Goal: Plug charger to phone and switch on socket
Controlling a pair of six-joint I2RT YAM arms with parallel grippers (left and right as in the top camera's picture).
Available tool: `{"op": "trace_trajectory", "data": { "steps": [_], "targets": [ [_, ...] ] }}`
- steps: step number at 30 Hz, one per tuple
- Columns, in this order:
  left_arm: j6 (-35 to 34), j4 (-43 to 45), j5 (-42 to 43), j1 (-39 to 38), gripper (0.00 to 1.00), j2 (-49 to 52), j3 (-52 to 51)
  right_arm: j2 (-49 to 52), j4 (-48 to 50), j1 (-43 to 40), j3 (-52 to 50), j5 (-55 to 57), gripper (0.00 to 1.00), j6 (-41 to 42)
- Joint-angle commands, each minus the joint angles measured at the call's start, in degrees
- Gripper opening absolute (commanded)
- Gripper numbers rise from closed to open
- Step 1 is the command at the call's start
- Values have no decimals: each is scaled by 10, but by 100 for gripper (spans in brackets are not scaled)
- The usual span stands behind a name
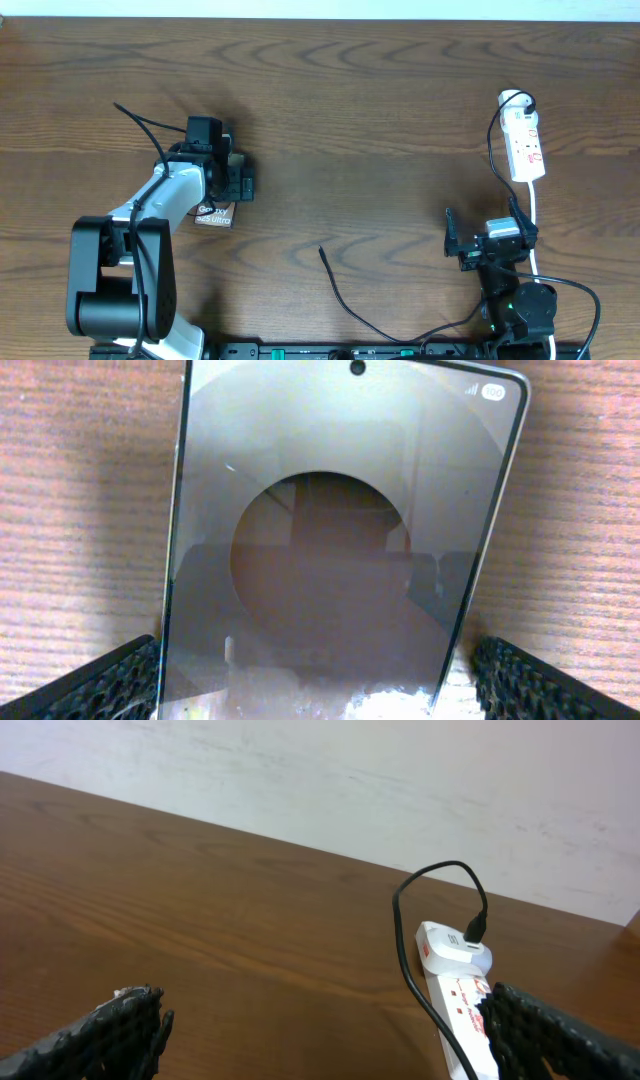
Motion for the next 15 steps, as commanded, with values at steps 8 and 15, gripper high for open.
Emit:
{"op": "trace_trajectory", "data": {
  "steps": [8,15],
  "targets": [
    [35,-14,15,3,99,29,-22,-4,-2,-4,-1,-3,99,4],
    [29,-28,62,3,90,29,-22,-4,-2,-4,-1,-3,99,4]
  ]
}}
